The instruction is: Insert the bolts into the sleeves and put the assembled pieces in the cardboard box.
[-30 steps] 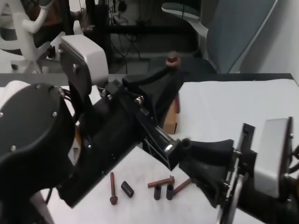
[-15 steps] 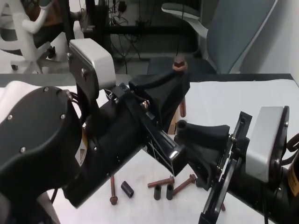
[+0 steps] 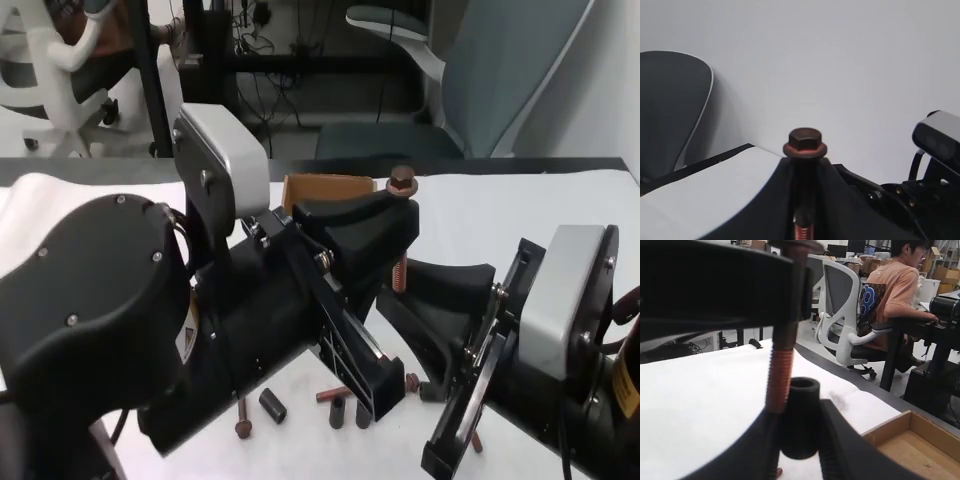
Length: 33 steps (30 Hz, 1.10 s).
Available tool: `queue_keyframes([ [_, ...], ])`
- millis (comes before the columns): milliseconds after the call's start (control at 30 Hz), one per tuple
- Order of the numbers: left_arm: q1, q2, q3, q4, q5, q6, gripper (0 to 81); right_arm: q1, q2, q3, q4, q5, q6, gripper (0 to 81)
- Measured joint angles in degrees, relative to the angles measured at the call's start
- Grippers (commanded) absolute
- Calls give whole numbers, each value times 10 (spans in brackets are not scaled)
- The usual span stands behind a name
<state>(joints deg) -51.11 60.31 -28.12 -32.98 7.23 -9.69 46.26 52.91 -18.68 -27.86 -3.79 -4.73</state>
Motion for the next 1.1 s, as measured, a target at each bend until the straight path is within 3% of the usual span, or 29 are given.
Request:
queue_keyframes([
  [467, 13, 1, 0, -19, -44, 17, 18, 0, -15, -2, 17, -34, 7, 6],
  [633, 13, 1, 0, -21, -45, -38, 18, 0, -15, -2, 17, -39, 7, 6],
  [1100, 13, 1, 0, -22, 2, -67, 18, 0, -15, -2, 21, -22, 7, 6],
])
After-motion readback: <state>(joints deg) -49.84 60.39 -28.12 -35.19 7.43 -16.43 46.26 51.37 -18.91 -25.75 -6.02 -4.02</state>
